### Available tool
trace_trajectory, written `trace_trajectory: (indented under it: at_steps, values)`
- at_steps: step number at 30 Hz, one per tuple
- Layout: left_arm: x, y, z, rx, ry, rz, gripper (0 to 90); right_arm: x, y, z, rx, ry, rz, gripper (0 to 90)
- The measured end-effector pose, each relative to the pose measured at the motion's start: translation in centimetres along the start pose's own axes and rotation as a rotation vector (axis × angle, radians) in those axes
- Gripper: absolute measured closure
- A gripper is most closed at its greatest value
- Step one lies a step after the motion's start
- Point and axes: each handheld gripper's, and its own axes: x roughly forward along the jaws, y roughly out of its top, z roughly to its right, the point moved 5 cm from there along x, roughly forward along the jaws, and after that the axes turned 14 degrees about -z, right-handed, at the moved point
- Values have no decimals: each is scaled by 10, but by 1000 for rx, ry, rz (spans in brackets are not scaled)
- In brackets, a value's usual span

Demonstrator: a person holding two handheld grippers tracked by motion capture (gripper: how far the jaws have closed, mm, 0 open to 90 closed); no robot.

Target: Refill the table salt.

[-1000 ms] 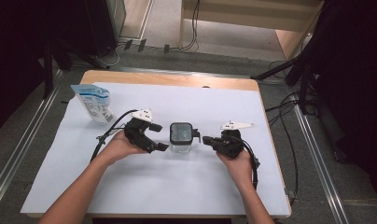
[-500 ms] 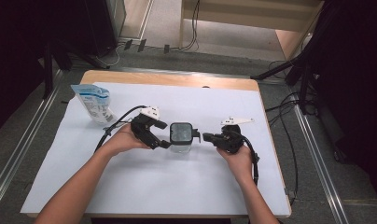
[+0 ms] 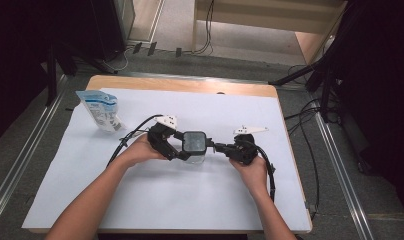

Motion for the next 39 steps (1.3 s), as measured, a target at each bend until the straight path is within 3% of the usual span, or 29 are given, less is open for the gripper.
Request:
trace_trajectory:
  at_steps: [4,21,27,39]
  values:
    - [-2,2,1,9,18,0,128,0,0,0,2,-2,2,900]
    - [-16,7,6,3,25,21,149,1,0,0,-3,-9,1,900]
    - [-20,11,8,7,37,-25,158,1,0,-1,-3,-9,-1,900]
    - [-36,13,12,2,35,-11,218,-1,0,-1,-12,-7,1,900]
